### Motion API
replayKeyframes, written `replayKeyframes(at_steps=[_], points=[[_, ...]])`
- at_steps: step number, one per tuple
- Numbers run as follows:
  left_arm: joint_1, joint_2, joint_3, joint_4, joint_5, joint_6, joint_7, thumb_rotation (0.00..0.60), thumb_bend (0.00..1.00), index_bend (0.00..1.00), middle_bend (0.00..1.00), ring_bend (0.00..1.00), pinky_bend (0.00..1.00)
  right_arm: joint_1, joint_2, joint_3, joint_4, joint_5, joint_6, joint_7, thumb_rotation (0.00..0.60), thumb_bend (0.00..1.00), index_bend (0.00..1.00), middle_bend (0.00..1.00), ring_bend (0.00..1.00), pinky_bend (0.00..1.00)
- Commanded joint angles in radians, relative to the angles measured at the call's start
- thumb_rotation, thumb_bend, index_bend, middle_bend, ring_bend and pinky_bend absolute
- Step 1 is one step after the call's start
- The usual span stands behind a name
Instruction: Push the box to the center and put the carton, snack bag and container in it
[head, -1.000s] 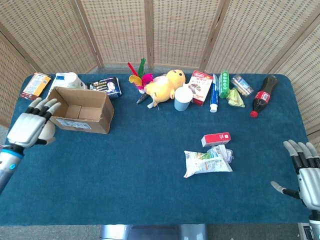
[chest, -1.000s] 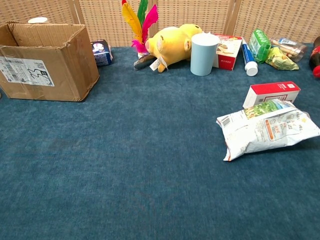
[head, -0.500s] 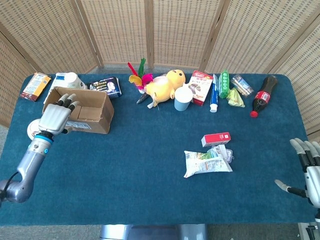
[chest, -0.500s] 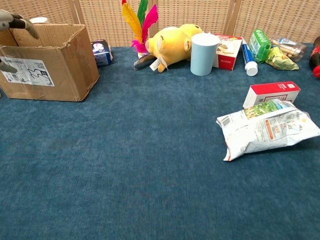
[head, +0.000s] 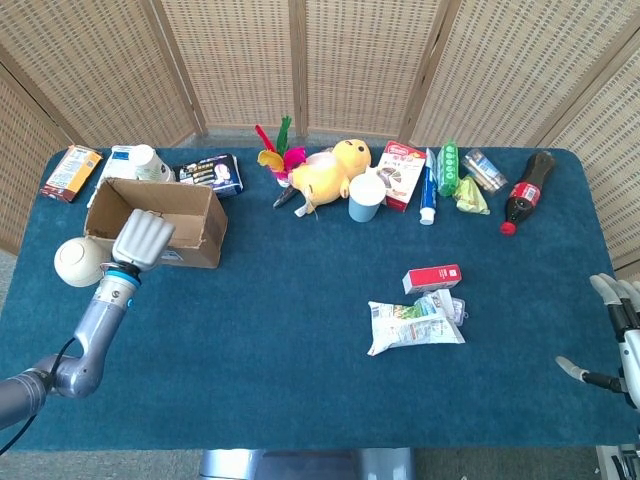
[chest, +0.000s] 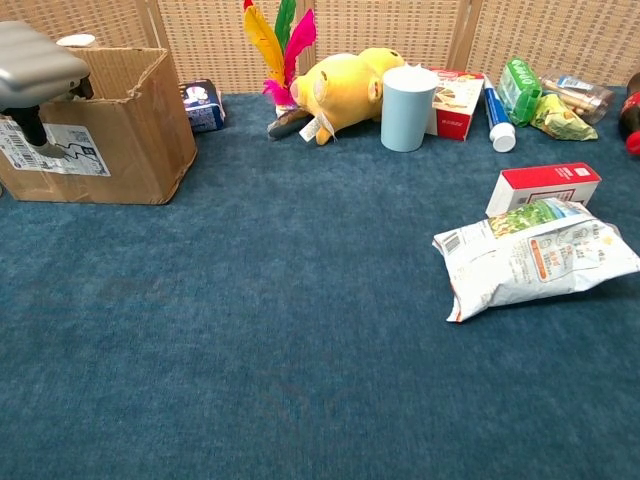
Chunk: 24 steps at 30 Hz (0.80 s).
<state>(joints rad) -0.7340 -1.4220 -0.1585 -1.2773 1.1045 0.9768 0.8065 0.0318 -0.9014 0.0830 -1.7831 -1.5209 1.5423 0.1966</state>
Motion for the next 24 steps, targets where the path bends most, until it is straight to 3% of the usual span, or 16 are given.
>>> replayKeyframes(at_steps=[1, 8, 15, 24], points=[[-0.002, -0.001, 0.004, -0.017, 0.026, 0.029, -0.008, 0.6, 0.18, 0.7, 0.66, 0.65, 0.86, -0.001, 0.002, -0.001, 0.0, -0.002, 0.001, 0.006, 0.6, 0.0, 0.0, 0.0, 0.0, 0.05], [-0.01, 0.023, 0.001, -0.084, 0.077, 0.083, 0.002, 0.6, 0.19, 0.71, 0.67, 0.66, 0.87, -0.002, 0.007, -0.002, 0.0, -0.005, 0.002, 0.021, 0.6, 0.0, 0.0, 0.0, 0.0, 0.05], [-0.037, 0.041, -0.047, -0.223, 0.081, 0.124, 0.014, 0.6, 0.19, 0.71, 0.67, 0.66, 0.88, -0.002, 0.011, -0.001, 0.001, -0.004, 0.0, 0.038, 0.6, 0.0, 0.0, 0.0, 0.0, 0.05], [-0.141, -0.041, -0.15, -0.356, -0.054, 0.145, 0.169, 0.6, 0.19, 0.71, 0.67, 0.66, 0.88, -0.001, 0.021, 0.001, 0.007, 0.001, -0.004, 0.075, 0.6, 0.0, 0.0, 0.0, 0.0, 0.05]])
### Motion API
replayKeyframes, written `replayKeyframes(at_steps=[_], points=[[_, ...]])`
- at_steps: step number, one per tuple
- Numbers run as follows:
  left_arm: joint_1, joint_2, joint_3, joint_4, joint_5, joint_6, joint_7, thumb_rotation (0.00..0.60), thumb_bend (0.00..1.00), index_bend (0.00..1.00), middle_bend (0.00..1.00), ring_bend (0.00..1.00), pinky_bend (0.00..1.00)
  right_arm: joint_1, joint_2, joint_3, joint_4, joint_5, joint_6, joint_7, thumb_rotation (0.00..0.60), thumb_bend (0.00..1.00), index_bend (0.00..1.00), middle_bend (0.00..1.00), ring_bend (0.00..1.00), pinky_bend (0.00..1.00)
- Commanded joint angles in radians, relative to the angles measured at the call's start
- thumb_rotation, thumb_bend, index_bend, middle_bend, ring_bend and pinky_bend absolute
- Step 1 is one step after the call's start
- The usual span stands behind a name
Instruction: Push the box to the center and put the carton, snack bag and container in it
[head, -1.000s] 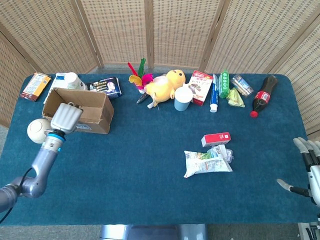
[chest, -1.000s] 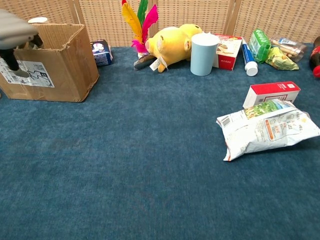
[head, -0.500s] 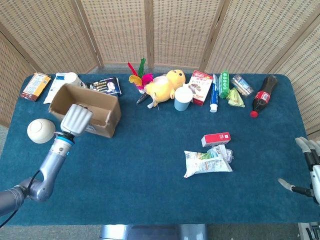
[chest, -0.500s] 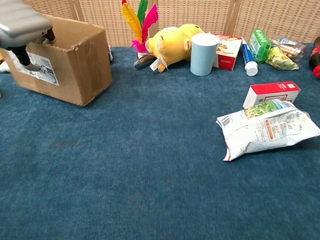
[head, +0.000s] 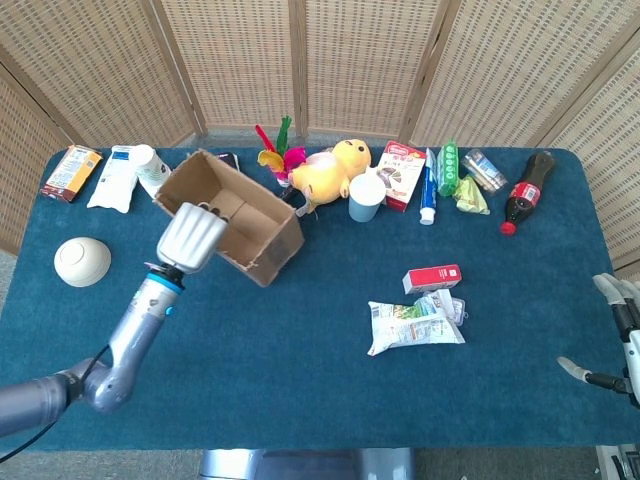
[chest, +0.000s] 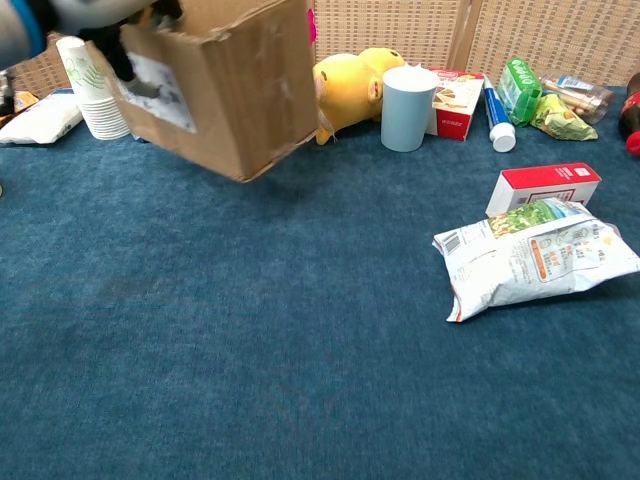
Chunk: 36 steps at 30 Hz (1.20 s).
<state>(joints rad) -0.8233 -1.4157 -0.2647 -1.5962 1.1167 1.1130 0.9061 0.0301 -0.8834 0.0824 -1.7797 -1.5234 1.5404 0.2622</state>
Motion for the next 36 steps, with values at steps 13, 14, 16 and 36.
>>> replayKeyframes(at_steps=[13, 14, 16, 36], points=[[-0.29, -0.351, -0.164, 0.05, -0.378, 0.098, 0.329, 0.6, 0.19, 0.72, 0.67, 0.66, 0.88, 0.015, 0.016, 0.009, 0.033, 0.034, -0.044, 0.084, 0.6, 0.0, 0.0, 0.0, 0.0, 0.05], [-0.306, -0.378, -0.169, 0.07, -0.401, 0.11, 0.344, 0.6, 0.19, 0.72, 0.67, 0.66, 0.88, 0.016, 0.017, 0.009, 0.035, 0.036, -0.047, 0.092, 0.6, 0.0, 0.0, 0.0, 0.0, 0.05], [-0.331, -0.417, -0.176, 0.105, -0.43, 0.128, 0.362, 0.6, 0.19, 0.72, 0.67, 0.66, 0.88, 0.016, 0.02, 0.01, 0.039, 0.038, -0.049, 0.102, 0.6, 0.0, 0.0, 0.0, 0.0, 0.05], [-0.382, -0.556, -0.265, 0.289, -0.527, 0.172, 0.226, 0.6, 0.16, 0.22, 0.14, 0.23, 0.67, 0.022, 0.026, 0.005, 0.048, 0.023, -0.059, 0.134, 0.6, 0.0, 0.0, 0.0, 0.0, 0.05]])
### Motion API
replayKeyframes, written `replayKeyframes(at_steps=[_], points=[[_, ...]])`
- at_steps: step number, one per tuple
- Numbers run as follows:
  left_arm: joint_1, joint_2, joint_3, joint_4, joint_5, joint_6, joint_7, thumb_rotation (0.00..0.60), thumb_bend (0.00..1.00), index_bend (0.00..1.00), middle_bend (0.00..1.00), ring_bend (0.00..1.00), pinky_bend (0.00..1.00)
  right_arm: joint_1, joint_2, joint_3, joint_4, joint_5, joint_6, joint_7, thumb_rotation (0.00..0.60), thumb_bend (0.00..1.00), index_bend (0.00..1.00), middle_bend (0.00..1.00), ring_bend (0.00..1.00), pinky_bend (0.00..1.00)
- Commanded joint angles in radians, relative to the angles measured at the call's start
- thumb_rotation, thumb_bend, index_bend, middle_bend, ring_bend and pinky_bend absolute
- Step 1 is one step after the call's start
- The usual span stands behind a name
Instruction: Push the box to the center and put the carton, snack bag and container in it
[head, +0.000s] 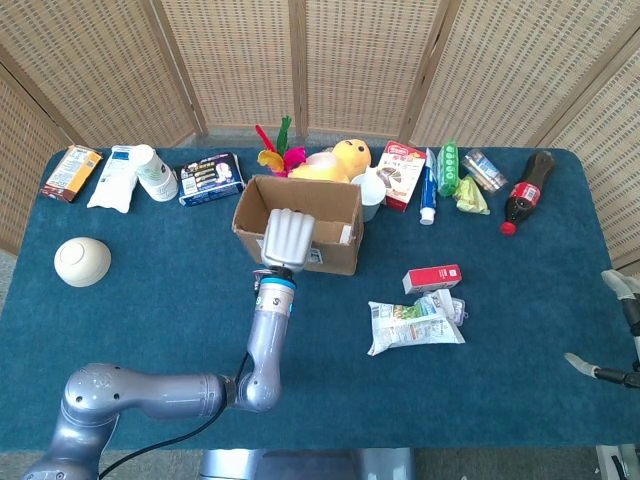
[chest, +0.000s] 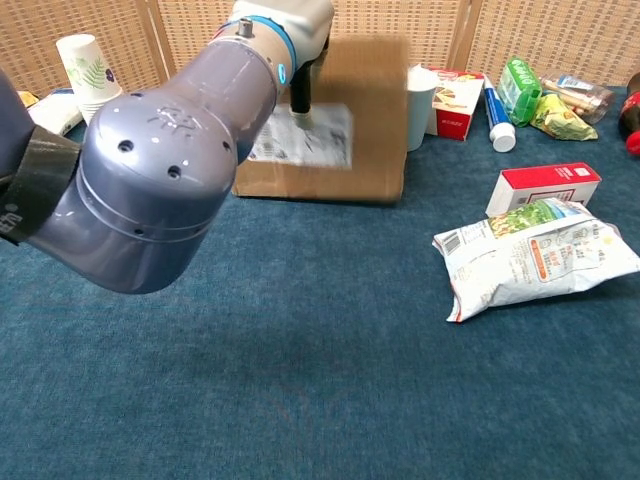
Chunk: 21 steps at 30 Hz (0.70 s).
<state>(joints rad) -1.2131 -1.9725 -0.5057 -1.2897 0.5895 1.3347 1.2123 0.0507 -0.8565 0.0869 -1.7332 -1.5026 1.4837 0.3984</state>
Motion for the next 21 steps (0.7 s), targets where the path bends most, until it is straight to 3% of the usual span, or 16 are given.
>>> replayKeyframes(at_steps=[1, 4, 8, 21], points=[[0.013, 0.008, -0.026, -0.029, 0.001, -0.064, -0.097, 0.6, 0.16, 0.13, 0.05, 0.13, 0.57, 0.003, -0.002, 0.001, 0.002, 0.003, -0.004, -0.003, 0.6, 0.0, 0.0, 0.0, 0.0, 0.05], [0.028, 0.055, -0.014, -0.088, 0.013, -0.105, -0.122, 0.6, 0.16, 0.01, 0.0, 0.0, 0.34, 0.006, -0.003, 0.001, 0.004, 0.008, -0.011, -0.005, 0.6, 0.0, 0.0, 0.0, 0.0, 0.05], [0.054, 0.121, -0.001, -0.184, 0.028, -0.109, -0.14, 0.6, 0.16, 0.0, 0.0, 0.0, 0.16, 0.004, -0.003, 0.002, 0.002, 0.011, -0.008, -0.008, 0.6, 0.0, 0.0, 0.0, 0.0, 0.05], [0.222, 0.478, 0.073, -0.551, 0.142, -0.074, -0.222, 0.6, 0.16, 0.0, 0.0, 0.0, 0.05, 0.006, -0.02, -0.003, -0.016, 0.001, -0.003, -0.084, 0.6, 0.0, 0.0, 0.0, 0.0, 0.05]])
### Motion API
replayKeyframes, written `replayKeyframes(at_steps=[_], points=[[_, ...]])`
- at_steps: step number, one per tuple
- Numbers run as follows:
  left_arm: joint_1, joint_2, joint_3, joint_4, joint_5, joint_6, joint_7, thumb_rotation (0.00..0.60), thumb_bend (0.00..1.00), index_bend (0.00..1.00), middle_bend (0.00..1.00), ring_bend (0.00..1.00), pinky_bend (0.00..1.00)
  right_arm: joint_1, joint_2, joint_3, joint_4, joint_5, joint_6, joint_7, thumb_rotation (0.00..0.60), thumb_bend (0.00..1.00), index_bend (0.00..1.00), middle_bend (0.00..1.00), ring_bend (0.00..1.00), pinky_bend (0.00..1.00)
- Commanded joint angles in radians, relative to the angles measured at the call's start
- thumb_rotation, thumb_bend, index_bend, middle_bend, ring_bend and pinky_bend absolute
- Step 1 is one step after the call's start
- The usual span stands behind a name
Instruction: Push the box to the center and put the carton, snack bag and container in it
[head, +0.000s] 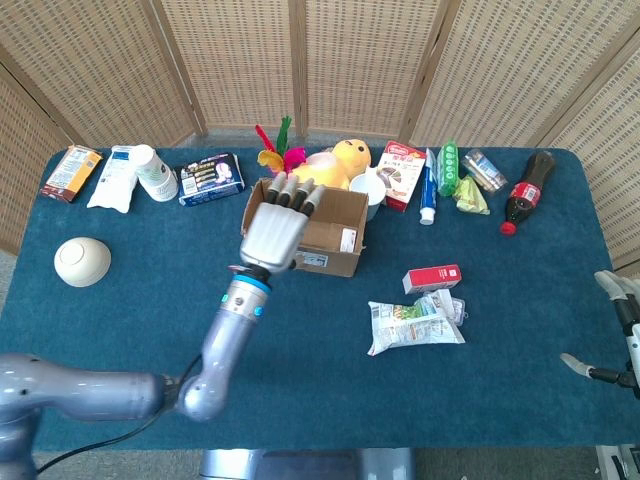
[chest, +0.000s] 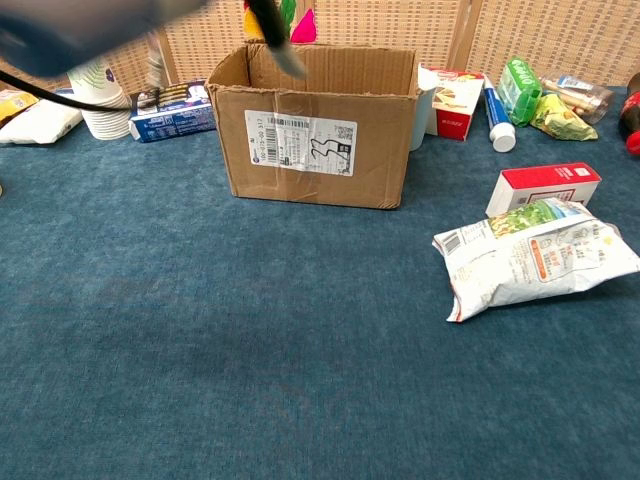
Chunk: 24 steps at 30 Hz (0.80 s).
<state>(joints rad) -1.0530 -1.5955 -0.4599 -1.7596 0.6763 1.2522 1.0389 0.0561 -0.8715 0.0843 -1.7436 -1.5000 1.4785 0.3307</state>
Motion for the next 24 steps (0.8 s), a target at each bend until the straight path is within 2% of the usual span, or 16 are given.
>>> replayKeyframes(at_steps=[1, 8, 10, 13, 17, 21, 24], points=[[0.085, 0.14, 0.037, -0.101, 0.076, 0.009, -0.069, 0.6, 0.16, 0.0, 0.0, 0.0, 0.05, 0.0, -0.008, -0.001, -0.007, 0.001, 0.002, -0.025, 0.6, 0.0, 0.0, 0.0, 0.0, 0.05], [0.256, 0.392, 0.126, -0.178, 0.221, -0.002, -0.248, 0.6, 0.16, 0.0, 0.0, 0.0, 0.05, 0.013, -0.034, -0.022, -0.017, -0.025, -0.025, -0.129, 0.6, 0.0, 0.0, 0.0, 0.0, 0.05], [0.319, 0.49, 0.158, -0.212, 0.253, -0.011, -0.311, 0.6, 0.16, 0.0, 0.0, 0.0, 0.05, 0.025, -0.054, -0.037, -0.035, -0.059, -0.042, -0.192, 0.6, 0.0, 0.0, 0.0, 0.0, 0.05], [0.386, 0.589, 0.193, -0.238, 0.304, -0.018, -0.393, 0.6, 0.16, 0.0, 0.0, 0.0, 0.05, 0.053, -0.076, -0.036, -0.059, -0.092, -0.065, -0.28, 0.6, 0.0, 0.0, 0.0, 0.0, 0.05], [0.484, 0.694, 0.257, -0.23, 0.416, -0.023, -0.541, 0.6, 0.16, 0.0, 0.0, 0.0, 0.05, 0.114, -0.107, -0.002, -0.104, -0.084, -0.124, -0.437, 0.6, 0.0, 0.0, 0.0, 0.0, 0.1], [0.565, 0.748, 0.314, -0.196, 0.511, -0.02, -0.695, 0.6, 0.16, 0.0, 0.0, 0.0, 0.06, 0.18, -0.156, 0.036, -0.142, -0.036, -0.196, -0.542, 0.6, 0.0, 0.0, 0.0, 0.0, 0.12], [0.619, 0.775, 0.346, -0.174, 0.587, -0.025, -0.874, 0.6, 0.16, 0.0, 0.0, 0.0, 0.06, 0.242, -0.21, 0.075, -0.161, 0.009, -0.249, -0.611, 0.6, 0.0, 0.0, 0.0, 0.0, 0.15]])
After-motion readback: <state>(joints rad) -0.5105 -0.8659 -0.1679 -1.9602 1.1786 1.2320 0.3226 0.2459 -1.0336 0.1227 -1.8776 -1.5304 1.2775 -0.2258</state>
